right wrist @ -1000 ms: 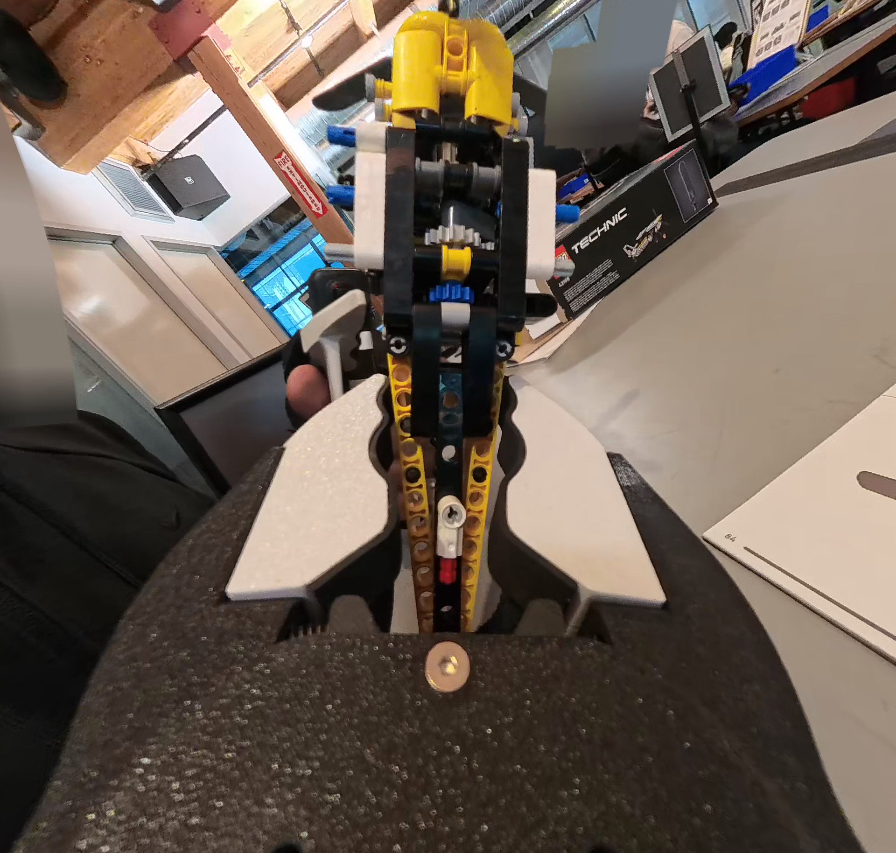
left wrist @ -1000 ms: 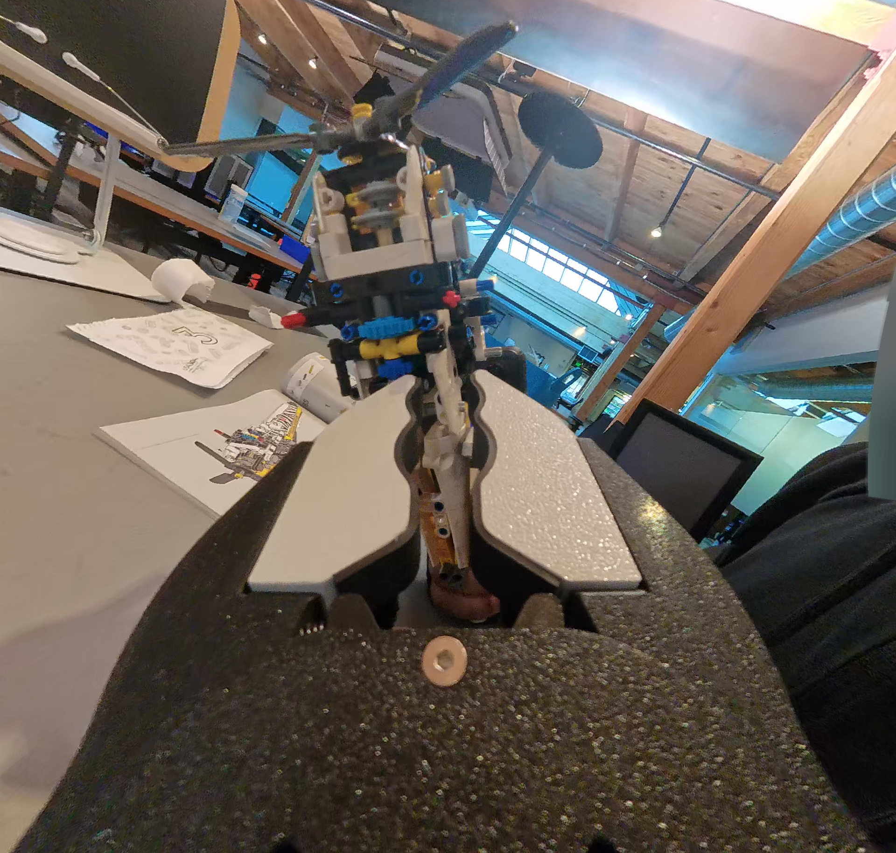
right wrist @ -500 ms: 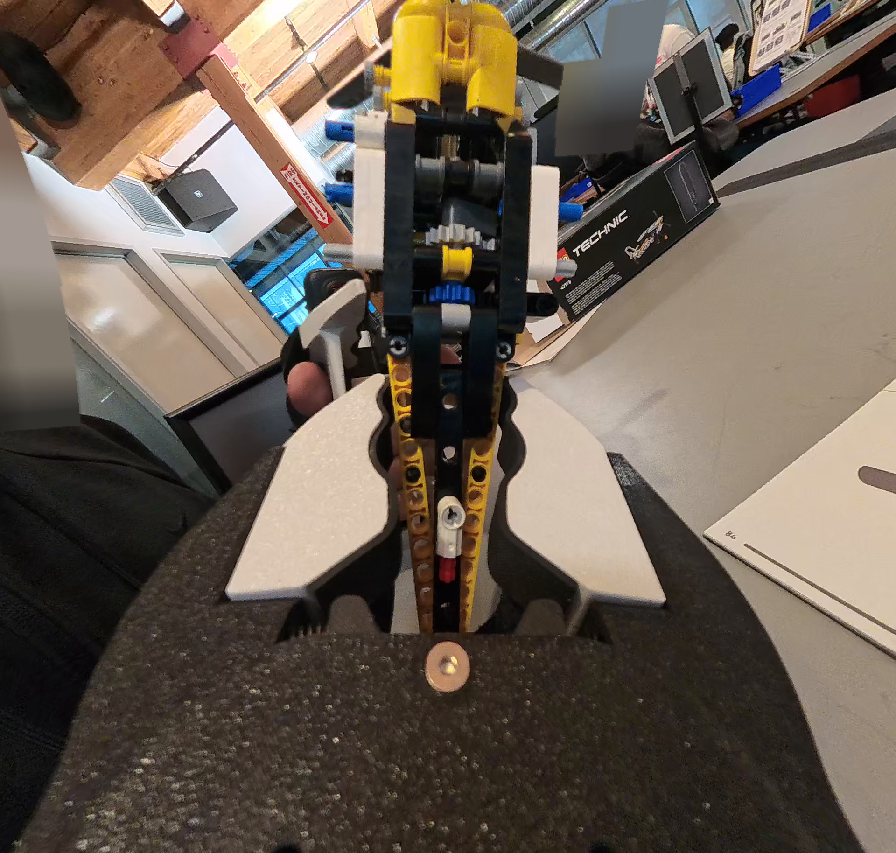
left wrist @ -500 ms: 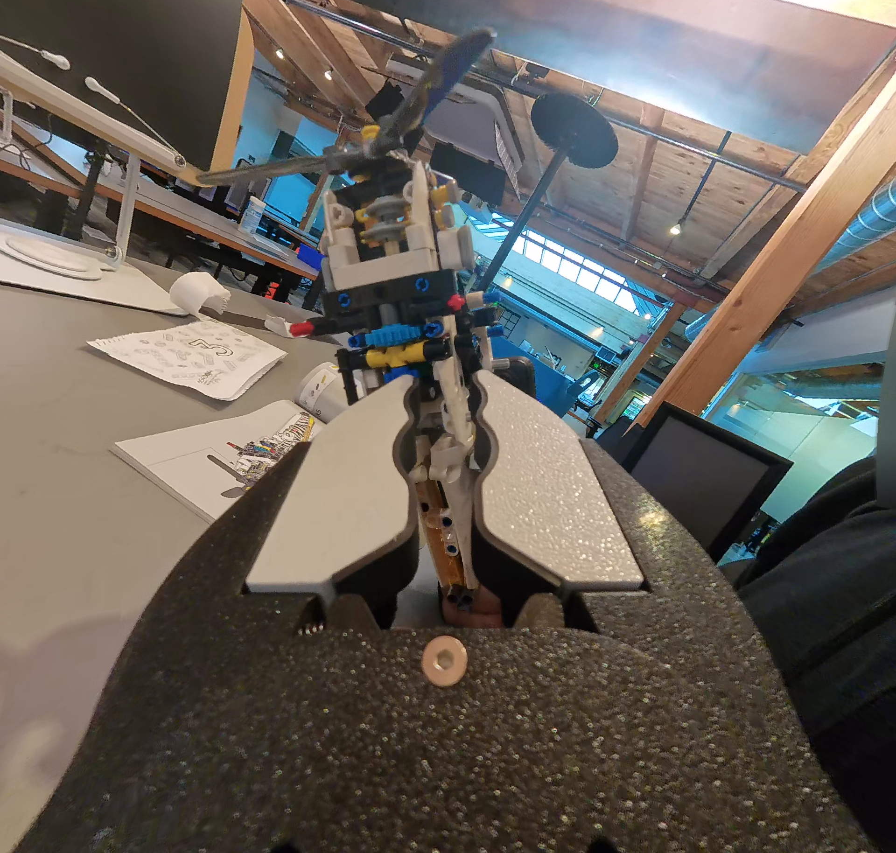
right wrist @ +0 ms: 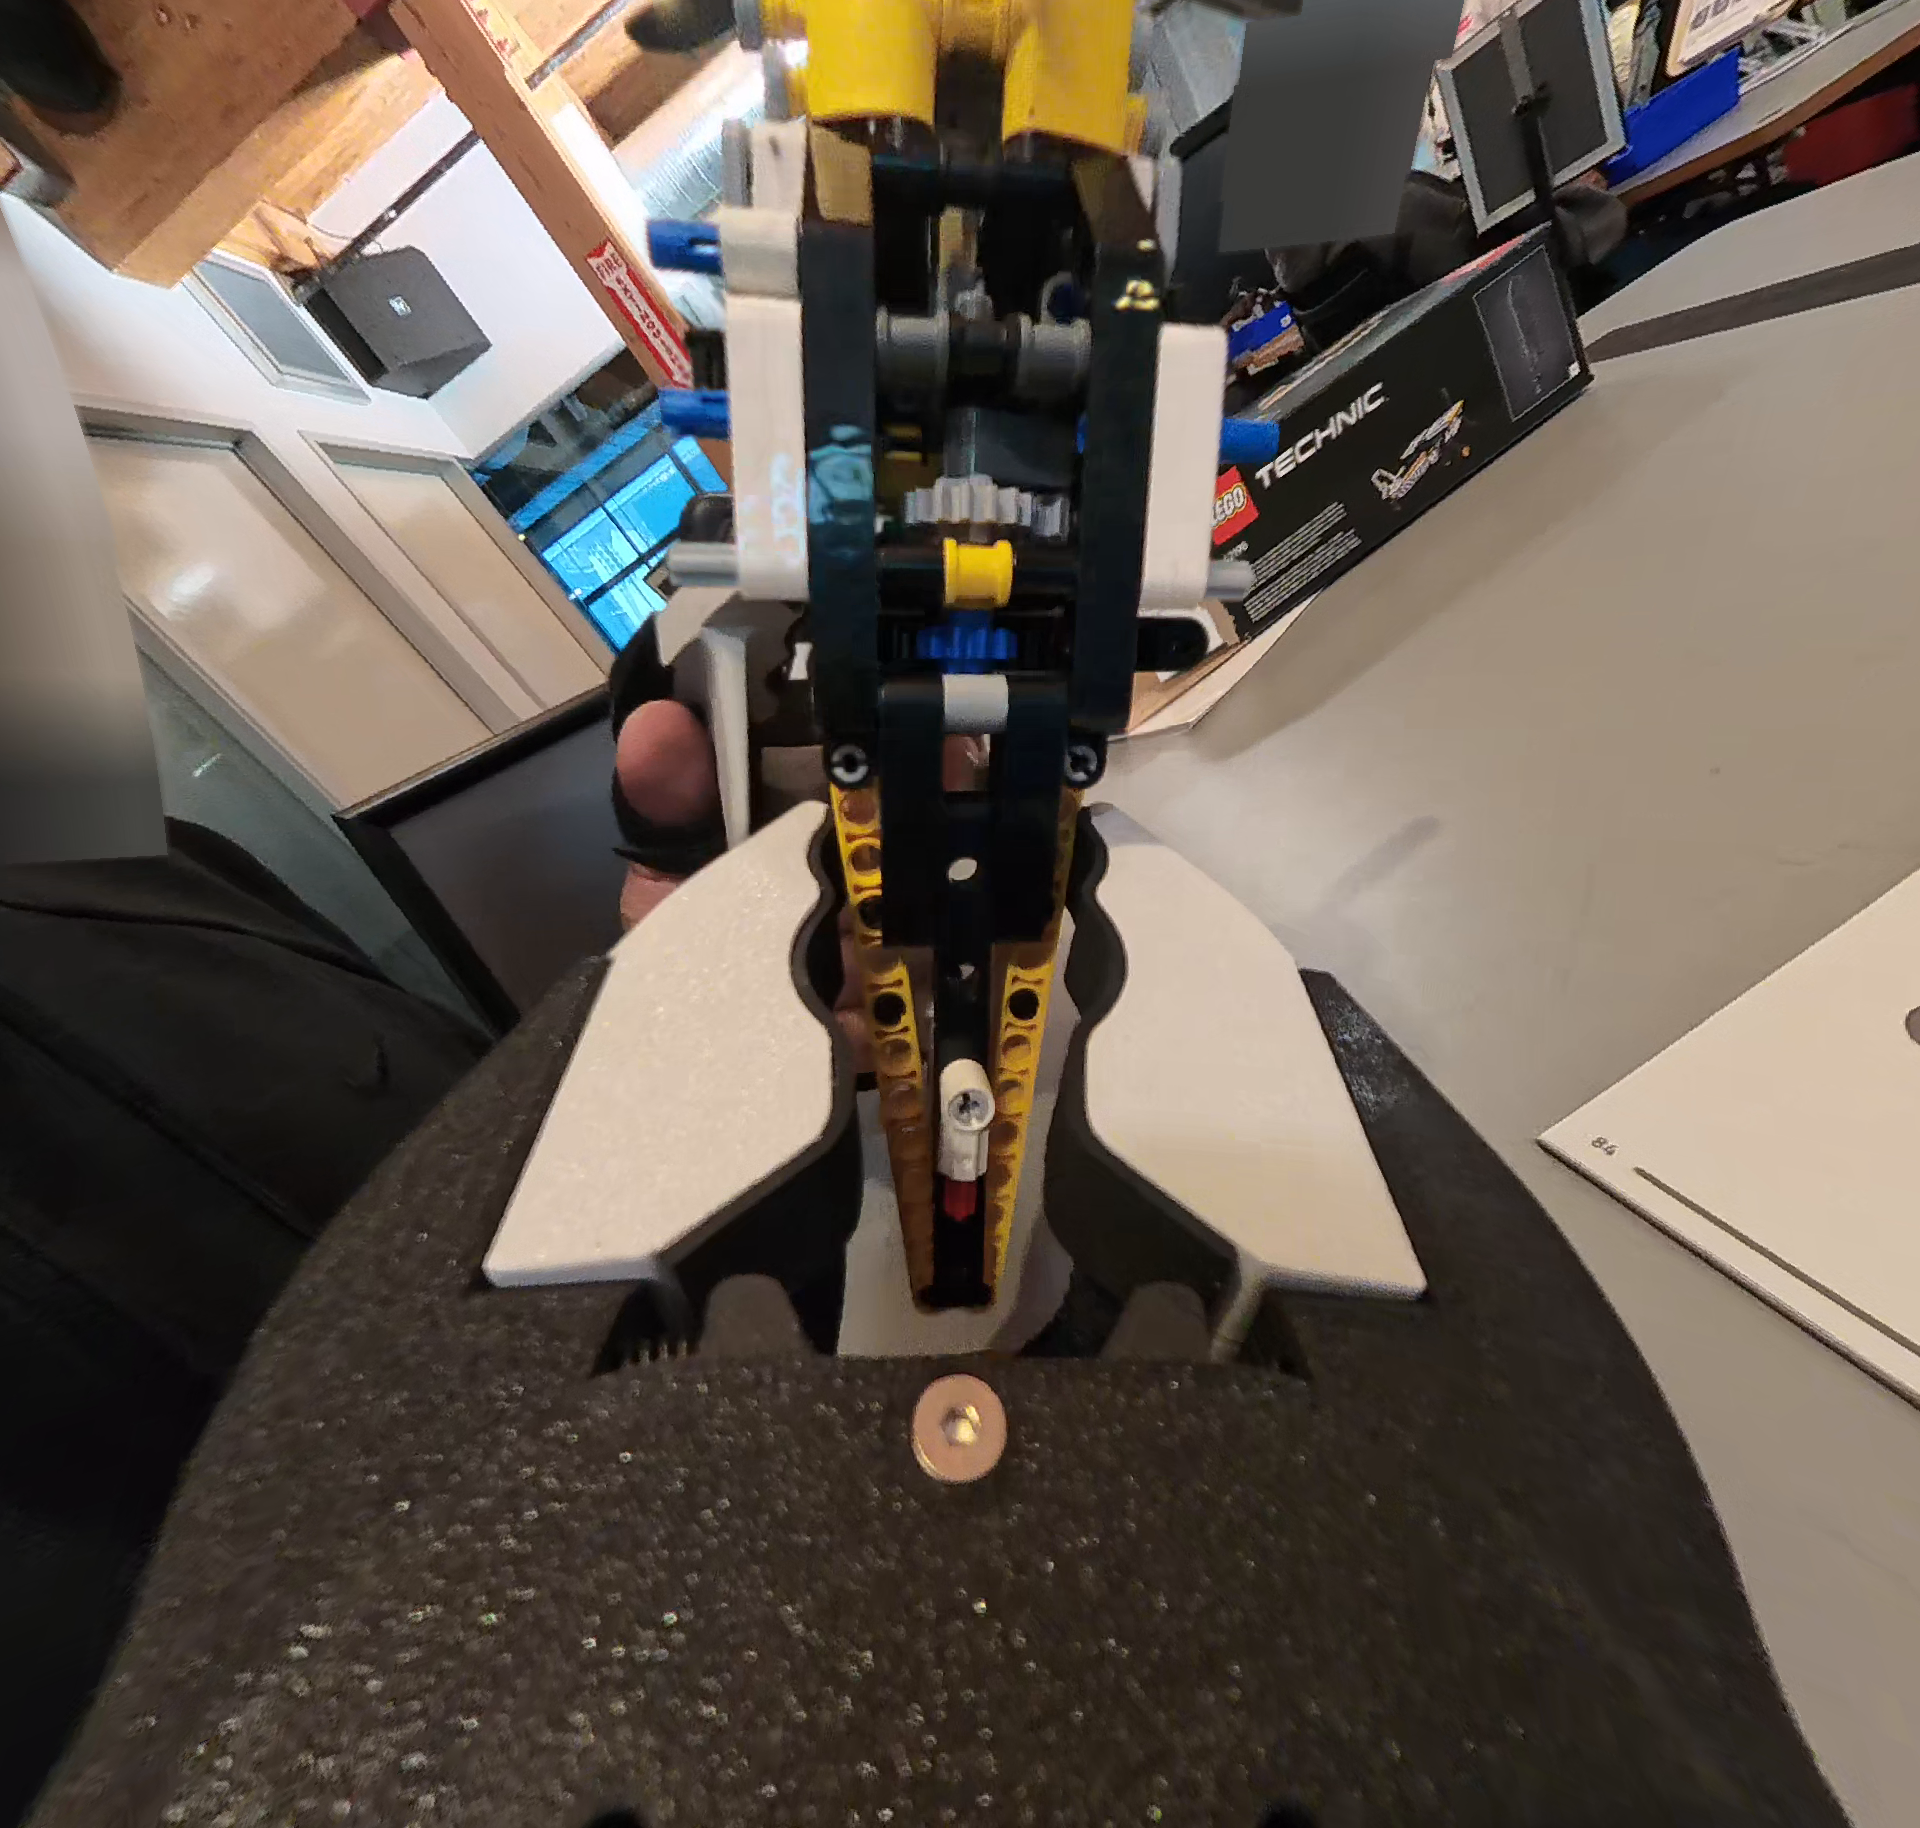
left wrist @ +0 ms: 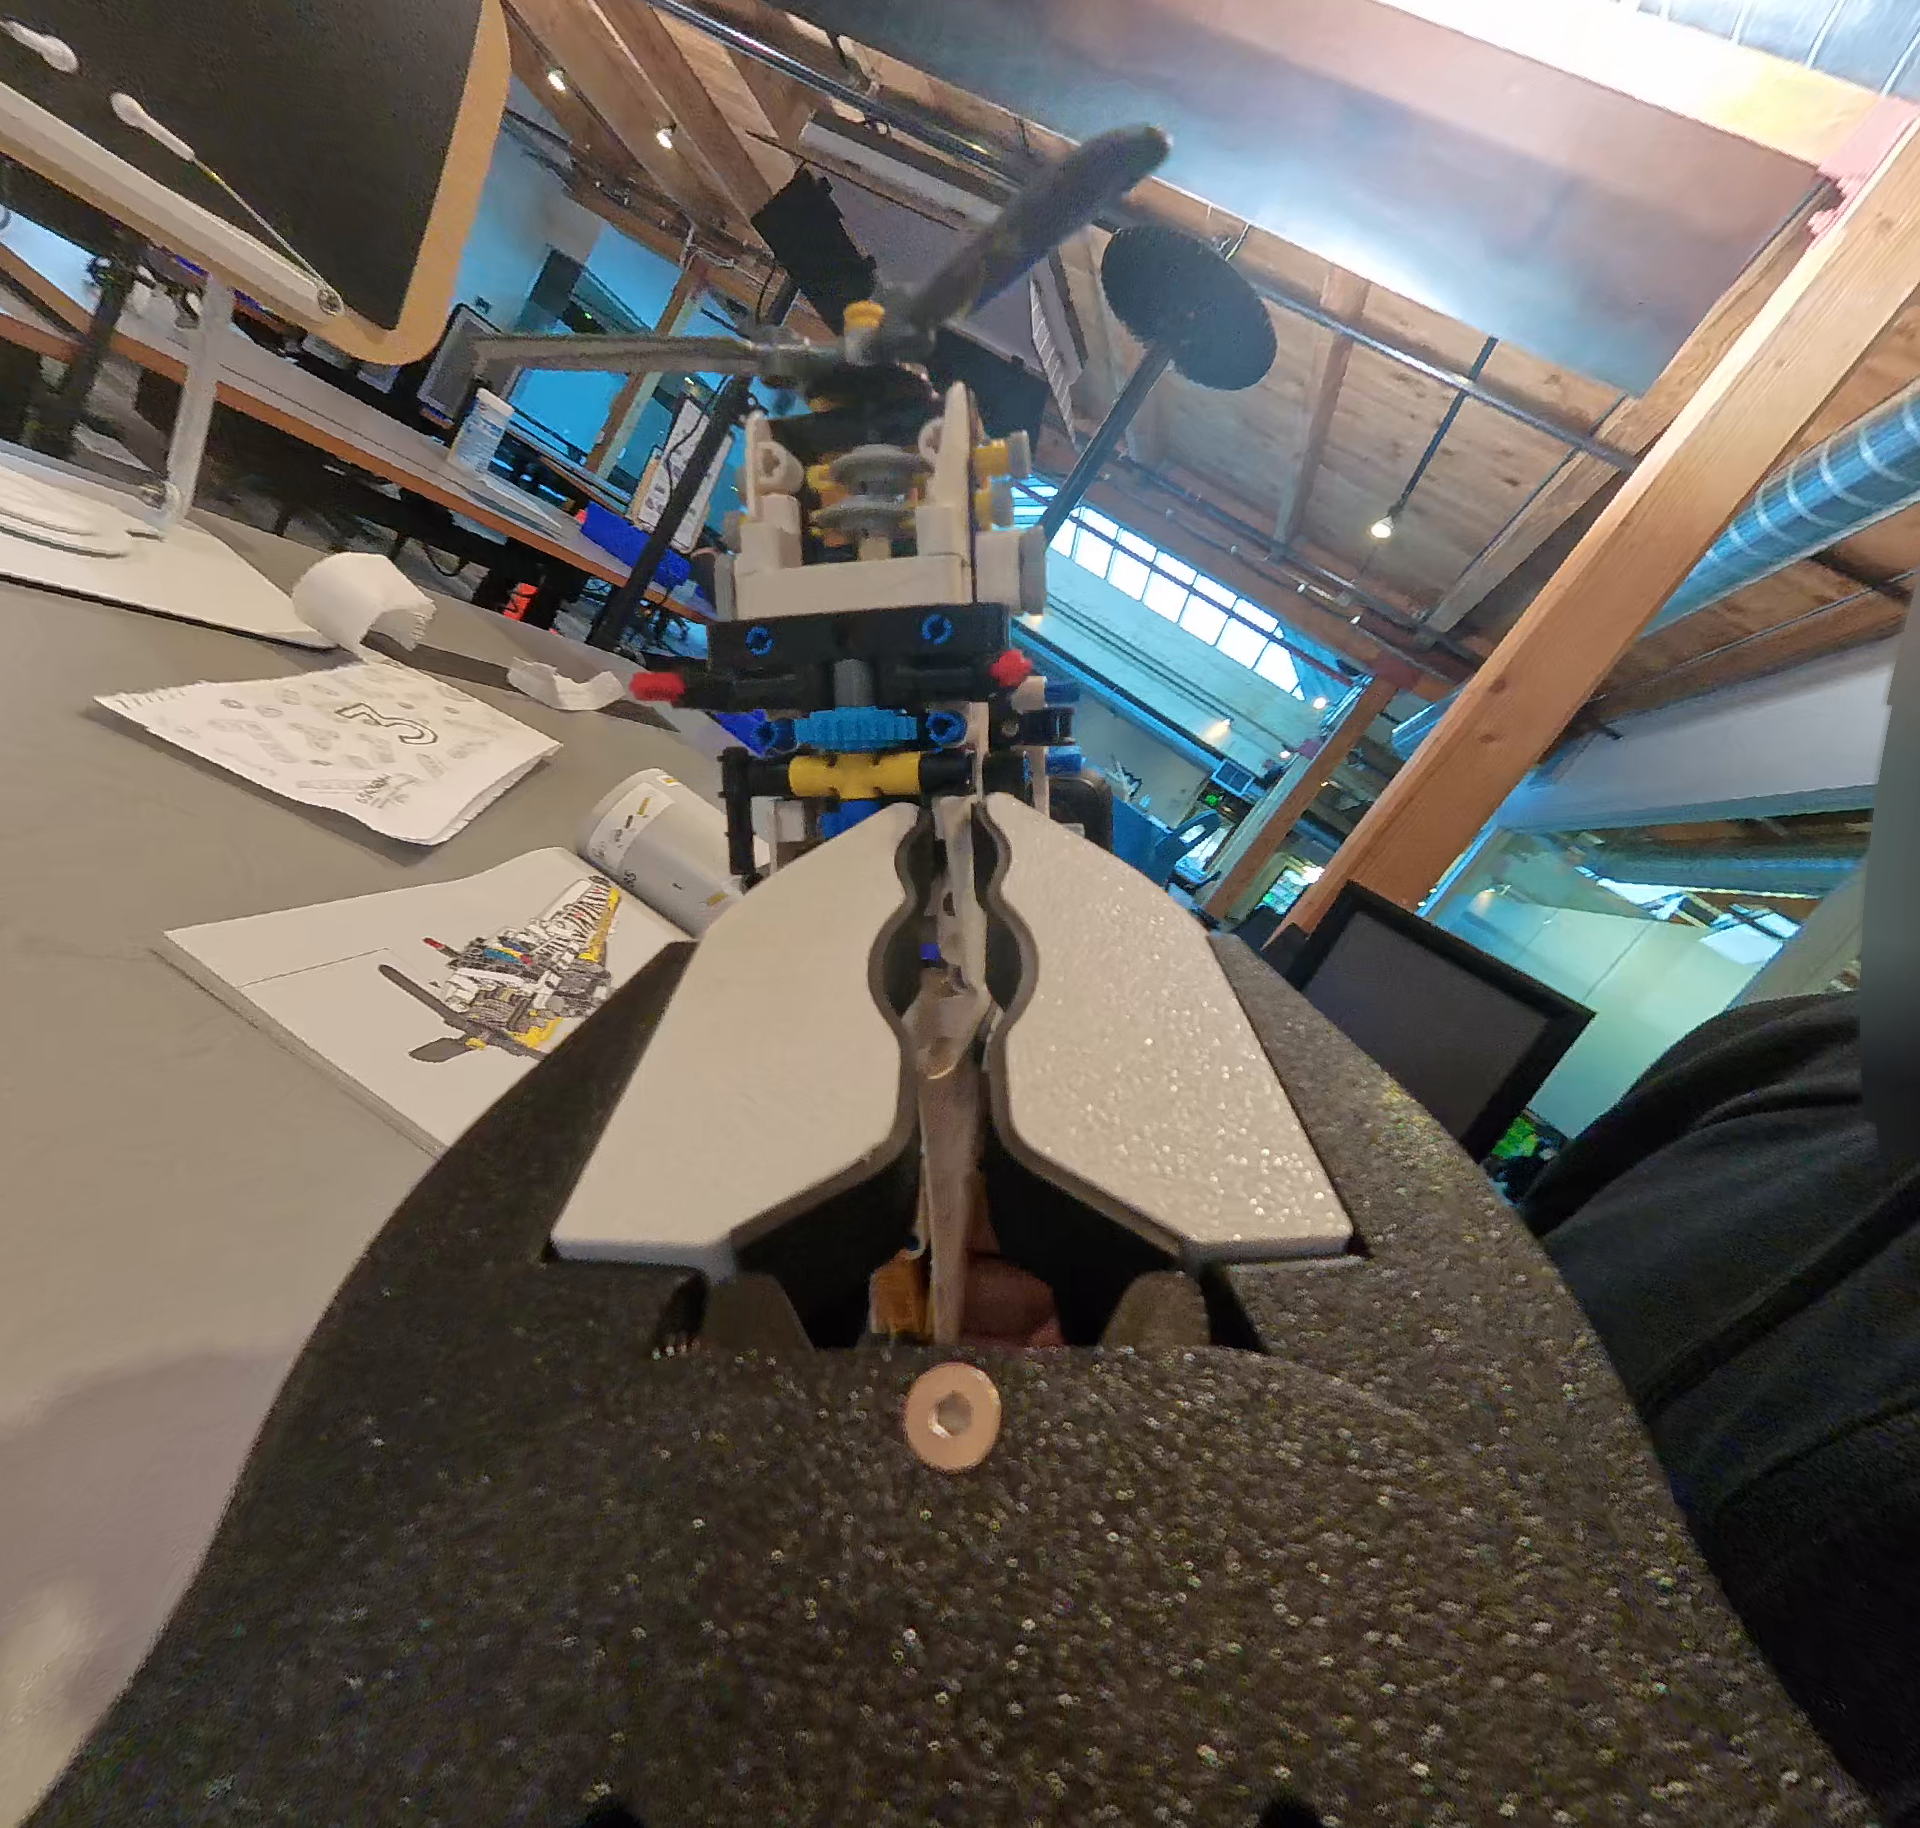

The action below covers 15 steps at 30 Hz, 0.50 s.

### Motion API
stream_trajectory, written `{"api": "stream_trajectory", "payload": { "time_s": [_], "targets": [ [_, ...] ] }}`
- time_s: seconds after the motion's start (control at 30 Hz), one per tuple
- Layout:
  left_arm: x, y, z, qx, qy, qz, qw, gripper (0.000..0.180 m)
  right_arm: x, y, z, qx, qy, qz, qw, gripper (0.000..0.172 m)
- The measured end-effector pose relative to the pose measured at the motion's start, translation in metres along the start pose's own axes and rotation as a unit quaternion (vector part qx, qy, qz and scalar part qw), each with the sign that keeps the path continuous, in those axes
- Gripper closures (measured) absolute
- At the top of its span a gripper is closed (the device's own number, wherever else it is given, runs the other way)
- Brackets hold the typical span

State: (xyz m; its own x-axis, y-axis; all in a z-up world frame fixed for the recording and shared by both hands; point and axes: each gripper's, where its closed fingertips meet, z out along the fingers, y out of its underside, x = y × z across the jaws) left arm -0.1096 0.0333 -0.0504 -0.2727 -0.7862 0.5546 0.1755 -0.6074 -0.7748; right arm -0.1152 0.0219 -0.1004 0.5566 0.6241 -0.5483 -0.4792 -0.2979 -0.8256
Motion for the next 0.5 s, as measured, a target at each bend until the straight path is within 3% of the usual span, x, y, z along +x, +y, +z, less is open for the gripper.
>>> {"api": "stream_trajectory", "payload": {
  "time_s": [0.3, 0.5],
  "targets": [
    [-0.0016, 0.0036, -0.0011, -0.025, -0.029, 0.034, 0.999, 0.164, 0.0029, 0.0029, 0.0012, -0.010, 0.006, 0.008, 1.000, 0.131],
    [-0.0086, 0.0060, -0.0017, -0.035, -0.062, 0.039, 0.997, 0.170, 0.0055, 0.0030, 0.0004, -0.011, 0.013, 0.013, 1.000, 0.132]
  ]
}}
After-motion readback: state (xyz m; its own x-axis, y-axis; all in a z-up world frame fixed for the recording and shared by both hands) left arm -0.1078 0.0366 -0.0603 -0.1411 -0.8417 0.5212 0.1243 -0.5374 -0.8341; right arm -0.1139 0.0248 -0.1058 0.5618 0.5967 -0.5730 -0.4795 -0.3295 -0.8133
